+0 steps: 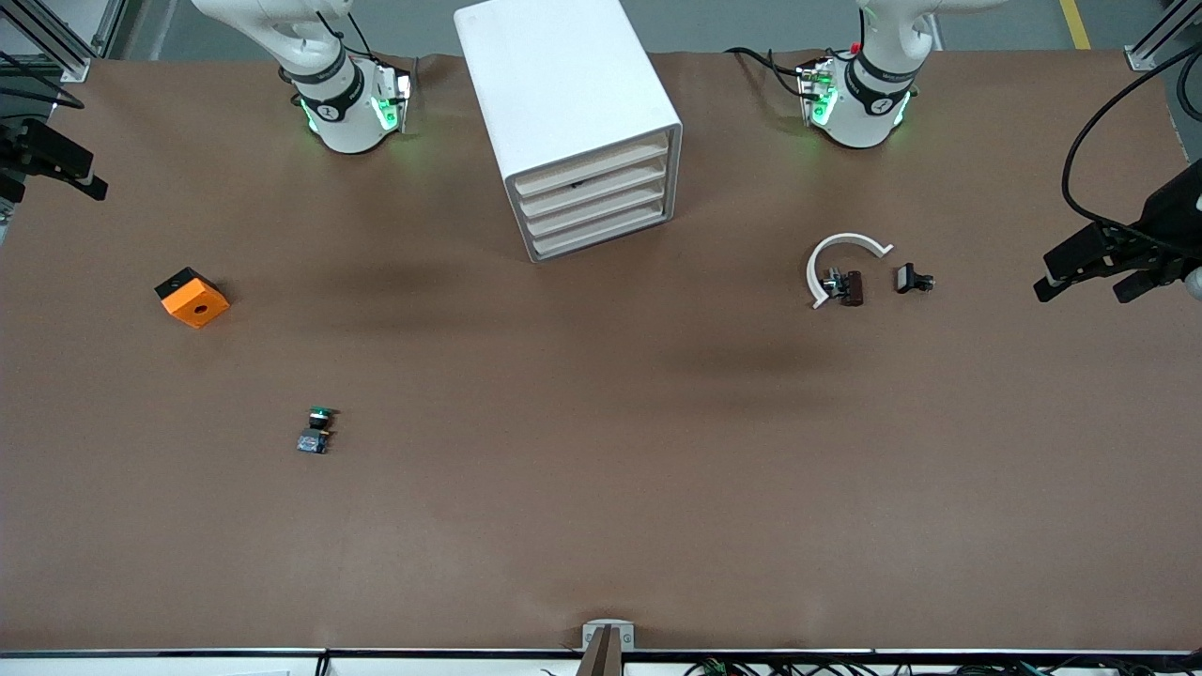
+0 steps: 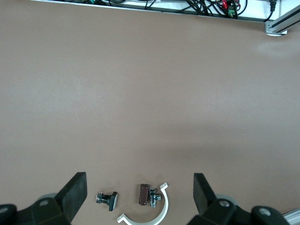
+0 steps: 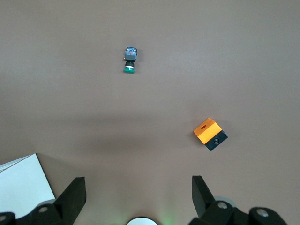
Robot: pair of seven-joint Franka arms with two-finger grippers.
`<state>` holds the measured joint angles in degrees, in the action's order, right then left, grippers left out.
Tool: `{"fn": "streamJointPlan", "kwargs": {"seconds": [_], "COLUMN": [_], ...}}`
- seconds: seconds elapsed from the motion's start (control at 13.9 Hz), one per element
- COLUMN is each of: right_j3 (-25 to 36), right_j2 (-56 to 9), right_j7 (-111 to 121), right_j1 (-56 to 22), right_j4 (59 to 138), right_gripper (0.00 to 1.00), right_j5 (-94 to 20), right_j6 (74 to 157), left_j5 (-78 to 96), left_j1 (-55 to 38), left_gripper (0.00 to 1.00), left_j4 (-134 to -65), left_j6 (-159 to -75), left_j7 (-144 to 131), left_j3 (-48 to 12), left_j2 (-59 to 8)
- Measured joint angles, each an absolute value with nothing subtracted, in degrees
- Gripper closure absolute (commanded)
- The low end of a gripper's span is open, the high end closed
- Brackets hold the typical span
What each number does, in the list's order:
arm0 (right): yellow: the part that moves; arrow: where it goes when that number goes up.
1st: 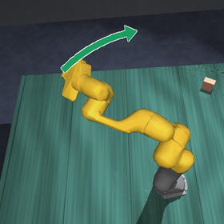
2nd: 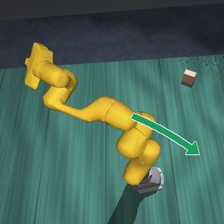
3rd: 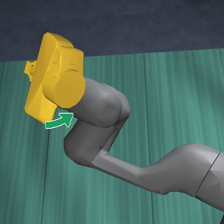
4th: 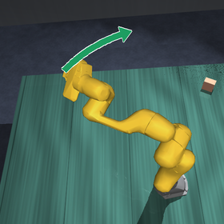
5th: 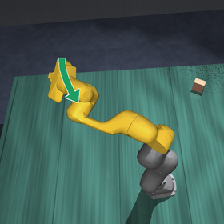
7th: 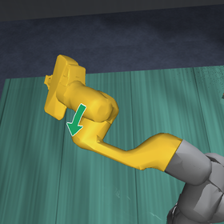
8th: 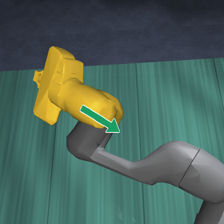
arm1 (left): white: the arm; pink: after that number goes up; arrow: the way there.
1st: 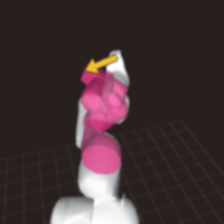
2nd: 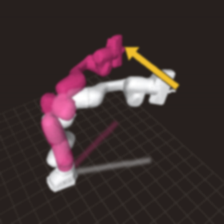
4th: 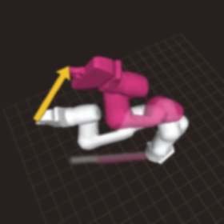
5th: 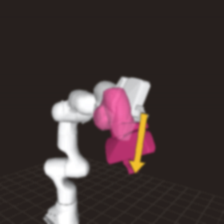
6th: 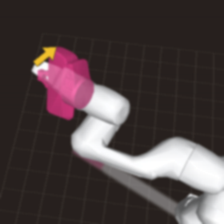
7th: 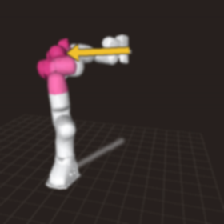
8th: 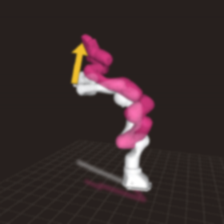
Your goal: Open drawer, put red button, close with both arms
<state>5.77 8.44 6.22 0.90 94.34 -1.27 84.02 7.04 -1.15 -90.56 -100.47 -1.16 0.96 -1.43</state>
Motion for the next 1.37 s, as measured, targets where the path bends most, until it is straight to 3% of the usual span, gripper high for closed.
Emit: {"fn": "streamJointPlan", "kwargs": {"seconds": [1.37], "right_j3": [5.8], "right_j2": [8.4], "right_j7": [6.2], "right_j1": [0.9], "right_j4": [94.3], "right_gripper": [0.00], "right_j5": [-1.3], "right_j6": [84.0], "left_j5": [3.5], "left_j1": [-0.9], "left_gripper": [0.00], "left_j4": [-89.7], "left_j6": [-98.8], "left_j7": [-2.4], "left_j3": [0.3], "left_j2": [-1.6]}}
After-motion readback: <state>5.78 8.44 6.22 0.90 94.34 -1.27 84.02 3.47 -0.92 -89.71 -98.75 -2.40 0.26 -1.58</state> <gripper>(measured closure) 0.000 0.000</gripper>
